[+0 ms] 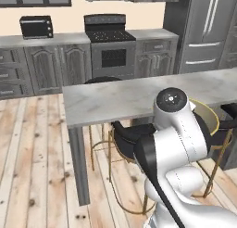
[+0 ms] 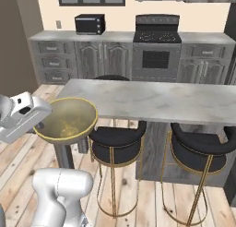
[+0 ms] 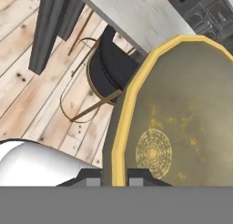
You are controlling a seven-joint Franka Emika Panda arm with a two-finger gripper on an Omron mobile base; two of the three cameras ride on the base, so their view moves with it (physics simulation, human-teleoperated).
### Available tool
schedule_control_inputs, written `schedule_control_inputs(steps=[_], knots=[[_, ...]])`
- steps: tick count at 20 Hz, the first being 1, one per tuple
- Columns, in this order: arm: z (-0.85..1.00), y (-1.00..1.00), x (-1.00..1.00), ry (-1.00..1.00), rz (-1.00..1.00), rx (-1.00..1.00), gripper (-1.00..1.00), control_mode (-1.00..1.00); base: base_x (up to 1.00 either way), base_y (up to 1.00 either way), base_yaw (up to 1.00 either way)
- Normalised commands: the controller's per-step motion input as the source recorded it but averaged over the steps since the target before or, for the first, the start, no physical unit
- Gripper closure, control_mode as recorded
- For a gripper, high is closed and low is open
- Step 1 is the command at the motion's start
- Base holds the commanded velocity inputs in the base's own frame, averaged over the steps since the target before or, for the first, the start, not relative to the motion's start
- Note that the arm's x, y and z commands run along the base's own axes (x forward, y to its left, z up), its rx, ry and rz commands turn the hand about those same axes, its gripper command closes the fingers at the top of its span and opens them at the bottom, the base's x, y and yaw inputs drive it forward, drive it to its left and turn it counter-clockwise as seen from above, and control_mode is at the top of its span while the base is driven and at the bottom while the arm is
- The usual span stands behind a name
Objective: Pick up the bowls from the cabinet and place each bowl in front of a stool on the dining counter.
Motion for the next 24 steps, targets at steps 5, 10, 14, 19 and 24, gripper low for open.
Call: schedule_control_inputs(steps=[5,10,14,19,24], knots=[[0.00,0.00,0.00,0.00,0.00,0.00,1.00,1.00,0.82,0.00,0.09],[0.00,0.00,0.00,0.00,0.00,0.00,1.00,1.00,0.74,-0.14,0.09],[0.00,0.00,0.00,0.00,0.00,0.00,1.00,1.00,0.23,-0.38,0.02],[0.00,0.00,0.00,0.00,0.00,0.00,1.00,1.00,0.12,-0.16,0.00],[0.00,0.00,0.00,0.00,0.00,0.00,1.00,1.00,0.12,-0.14,-0.01]])
